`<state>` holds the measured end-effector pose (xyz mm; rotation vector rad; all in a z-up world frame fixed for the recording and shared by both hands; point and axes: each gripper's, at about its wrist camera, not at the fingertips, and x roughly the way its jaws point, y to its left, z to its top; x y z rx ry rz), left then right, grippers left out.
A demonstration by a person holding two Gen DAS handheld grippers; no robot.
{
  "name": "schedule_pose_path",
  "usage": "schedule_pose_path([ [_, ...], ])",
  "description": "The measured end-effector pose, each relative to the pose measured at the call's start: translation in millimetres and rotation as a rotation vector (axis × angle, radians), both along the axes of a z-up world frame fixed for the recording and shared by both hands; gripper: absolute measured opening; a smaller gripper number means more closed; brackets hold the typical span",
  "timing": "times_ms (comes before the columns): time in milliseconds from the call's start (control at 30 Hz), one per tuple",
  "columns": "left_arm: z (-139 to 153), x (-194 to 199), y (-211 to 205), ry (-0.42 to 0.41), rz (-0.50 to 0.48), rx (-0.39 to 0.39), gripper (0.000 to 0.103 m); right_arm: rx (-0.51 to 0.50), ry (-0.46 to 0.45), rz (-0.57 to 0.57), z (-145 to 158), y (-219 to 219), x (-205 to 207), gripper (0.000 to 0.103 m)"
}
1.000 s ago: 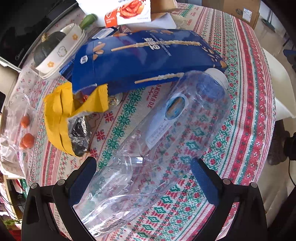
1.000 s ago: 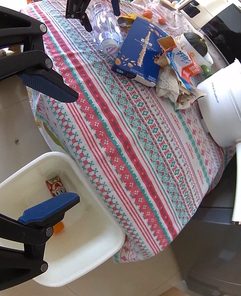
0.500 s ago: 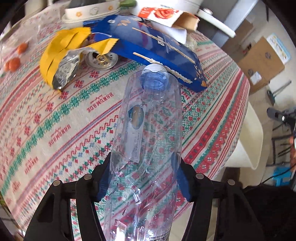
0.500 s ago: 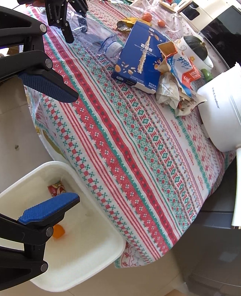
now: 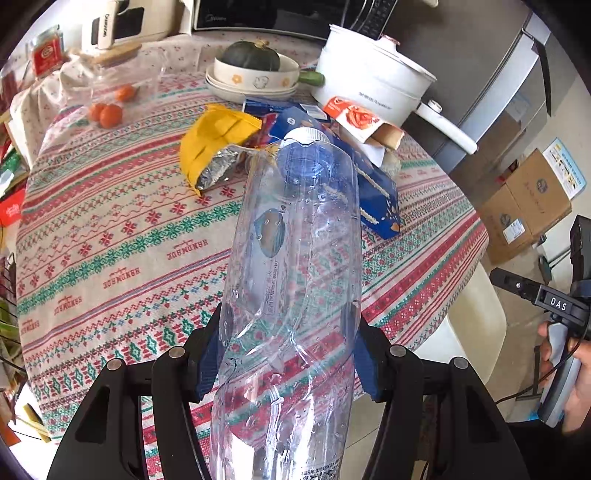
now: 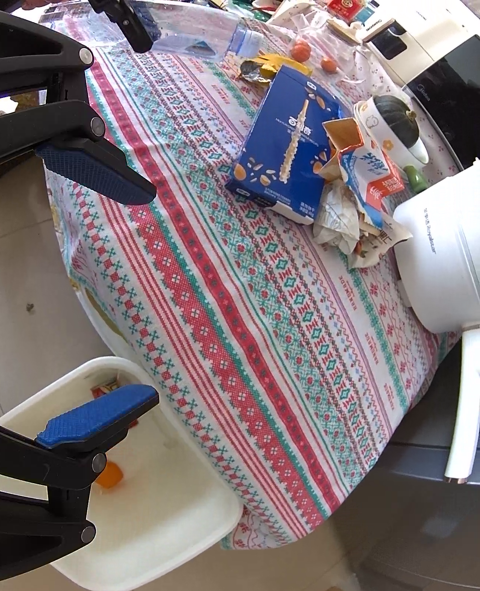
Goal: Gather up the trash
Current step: 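Grasp the blue biscuit box with the right tool while the left tool holds the bottle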
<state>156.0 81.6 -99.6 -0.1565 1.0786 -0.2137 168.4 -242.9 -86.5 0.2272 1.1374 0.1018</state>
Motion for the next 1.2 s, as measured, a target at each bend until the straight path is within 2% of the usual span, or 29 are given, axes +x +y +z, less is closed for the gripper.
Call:
schedule_pose_path([
  [300, -4, 6, 23, 0.003, 0.105, 0.009, 0.063, -0.041, -0.018, 0.041, -7, 35, 7, 0.084],
  [433, -4, 10, 25, -0.003, 0.099, 0.004, 0.063, -0.113, -0.068, 0.073, -9, 62, 14, 0.084],
  [567, -2, 10, 30, -0.017, 0.108, 0.022, 0.064, -0.134, -0.103, 0.105, -13, 91, 24, 0.084],
  [667, -3, 10, 40, -0.007, 0.138, -0.013, 0.064, -0.167, -0.129, 0.126, -18, 115, 32, 0.084],
  [833, 3, 9, 45, -0.03, 0.138, -0.009, 0.064, -0.234, -0.164, 0.132, -33, 149, 51, 0.084],
  [1067, 0, 10, 52, -0.023, 0.141, 0.0, 0.064, -0.42, -0.25, 0.178, -54, 195, 67, 0.084],
  [1200, -1, 10, 56, -0.019, 0.144, 0.001, 0.064, -0.505, -0.293, 0.195, -63, 207, 77, 0.084],
])
